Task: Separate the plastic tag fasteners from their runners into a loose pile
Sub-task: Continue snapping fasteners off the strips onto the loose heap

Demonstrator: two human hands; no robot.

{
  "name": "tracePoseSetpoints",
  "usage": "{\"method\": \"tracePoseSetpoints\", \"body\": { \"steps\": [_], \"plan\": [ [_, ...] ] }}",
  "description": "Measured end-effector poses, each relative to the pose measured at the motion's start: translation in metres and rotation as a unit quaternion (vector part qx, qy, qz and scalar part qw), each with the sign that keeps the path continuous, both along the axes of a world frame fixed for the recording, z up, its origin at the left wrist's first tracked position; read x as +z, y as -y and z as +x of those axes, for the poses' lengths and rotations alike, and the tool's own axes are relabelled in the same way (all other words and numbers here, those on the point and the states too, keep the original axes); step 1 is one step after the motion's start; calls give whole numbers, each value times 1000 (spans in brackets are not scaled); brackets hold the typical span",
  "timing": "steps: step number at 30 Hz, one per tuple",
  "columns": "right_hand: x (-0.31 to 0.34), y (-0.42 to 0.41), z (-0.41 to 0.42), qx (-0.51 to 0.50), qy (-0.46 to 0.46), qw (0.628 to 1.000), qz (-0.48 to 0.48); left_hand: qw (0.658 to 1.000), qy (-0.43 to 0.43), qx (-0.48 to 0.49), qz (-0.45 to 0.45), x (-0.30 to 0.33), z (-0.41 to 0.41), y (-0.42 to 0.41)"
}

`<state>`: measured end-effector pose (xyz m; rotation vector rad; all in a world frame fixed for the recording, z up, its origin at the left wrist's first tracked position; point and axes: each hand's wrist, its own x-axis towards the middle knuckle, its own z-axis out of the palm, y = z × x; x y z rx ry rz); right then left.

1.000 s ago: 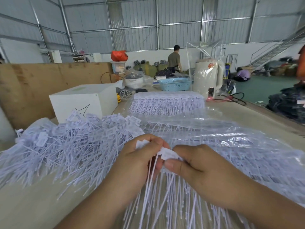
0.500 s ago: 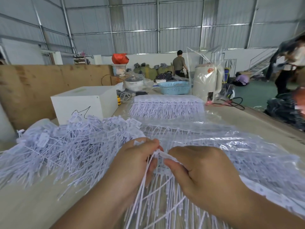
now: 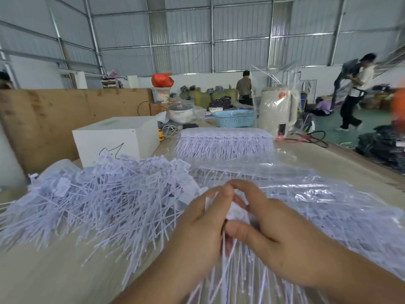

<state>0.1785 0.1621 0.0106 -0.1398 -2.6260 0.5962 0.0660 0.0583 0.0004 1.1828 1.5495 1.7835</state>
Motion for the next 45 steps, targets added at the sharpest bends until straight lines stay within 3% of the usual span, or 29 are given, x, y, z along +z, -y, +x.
{"method": "tracePoseSetpoints", "body": {
  "steps": [3,9,19,24,27,29,31,33,35,38,40,45],
  "plan": [
    [-2,1,-3,27,26,999,-8,999,-12,-7,-38,-4,-9,8],
    [-5,1,-7,4,22,1000,-5,998,-43,-52,-13,-7,-16,1],
    [1,-3,-1,-60,104,993,6,1000,5,12,-25,-2,-24,1],
    [5,5,-3,-101,38,994,27,979,203,4,-15,1,-18,1],
    [8,13,-3,-122,13,982,147,965,263,-11,-20,4,-16,0],
    [12,16,-3,-135,-7,963,234,952,303,30,-12,5,-26,2],
    [13,17,2,-133,-86,964,213,931,356,77,20,9,-46,8],
    [16,19,4,-135,-77,967,202,923,373,80,48,14,-58,13],
    [14,14,2,-112,-25,981,157,943,327,55,37,14,-53,12],
    [3,5,2,-92,24,989,117,993,108,31,-32,3,-28,6],
    [3,5,1,-72,48,990,109,999,7,17,-41,-6,-20,3],
    [1,9,-1,-27,70,996,44,996,-63,-55,-30,-12,-19,3]
  ]
}}
